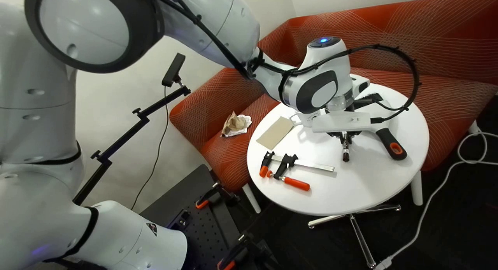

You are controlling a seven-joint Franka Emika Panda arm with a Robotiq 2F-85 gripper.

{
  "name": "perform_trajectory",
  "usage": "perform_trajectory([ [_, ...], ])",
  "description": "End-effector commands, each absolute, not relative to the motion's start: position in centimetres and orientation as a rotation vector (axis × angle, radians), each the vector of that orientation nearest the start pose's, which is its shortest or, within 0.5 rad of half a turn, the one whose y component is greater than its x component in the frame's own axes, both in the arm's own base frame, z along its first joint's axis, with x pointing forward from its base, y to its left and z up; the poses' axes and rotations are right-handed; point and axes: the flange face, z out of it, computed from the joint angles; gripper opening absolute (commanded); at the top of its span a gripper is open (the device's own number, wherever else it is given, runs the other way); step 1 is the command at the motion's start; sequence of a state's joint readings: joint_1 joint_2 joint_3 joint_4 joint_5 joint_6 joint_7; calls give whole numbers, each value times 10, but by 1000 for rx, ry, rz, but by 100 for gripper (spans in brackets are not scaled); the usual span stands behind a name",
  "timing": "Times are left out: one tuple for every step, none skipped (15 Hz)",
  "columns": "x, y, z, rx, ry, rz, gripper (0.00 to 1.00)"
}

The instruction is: Put the marker in the cup

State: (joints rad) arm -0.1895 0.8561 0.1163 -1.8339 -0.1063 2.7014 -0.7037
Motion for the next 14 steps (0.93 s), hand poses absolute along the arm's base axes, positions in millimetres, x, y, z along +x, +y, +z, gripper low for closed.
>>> perform_trajectory([
  [628, -39, 85, -2913, -1059, -90, 3],
  [628, -36, 93, -2903, -1068, -115, 5],
  [628, -32, 104, -2894, -1080, -148, 5],
  [629, -28, 113, -2883, -1083, -178, 5],
  [630, -24, 124, -2869, -1091, -212, 5],
  [630, -21, 136, -2860, -1100, -249, 5],
  [631, -18, 148, -2841, -1117, -285, 5],
  [631, -16, 159, -2825, -1129, -317, 5],
  [631, -14, 170, -2799, -1143, -351, 5],
  [630, -12, 180, -2772, -1154, -377, 5],
  [629, -9, 189, -2737, -1167, -412, 5],
  [628, -8, 196, -2704, -1178, -438, 5],
  [627, -5, 201, -2665, -1190, -469, 5],
  [626, -4, 206, -2627, -1200, -497, 5],
])
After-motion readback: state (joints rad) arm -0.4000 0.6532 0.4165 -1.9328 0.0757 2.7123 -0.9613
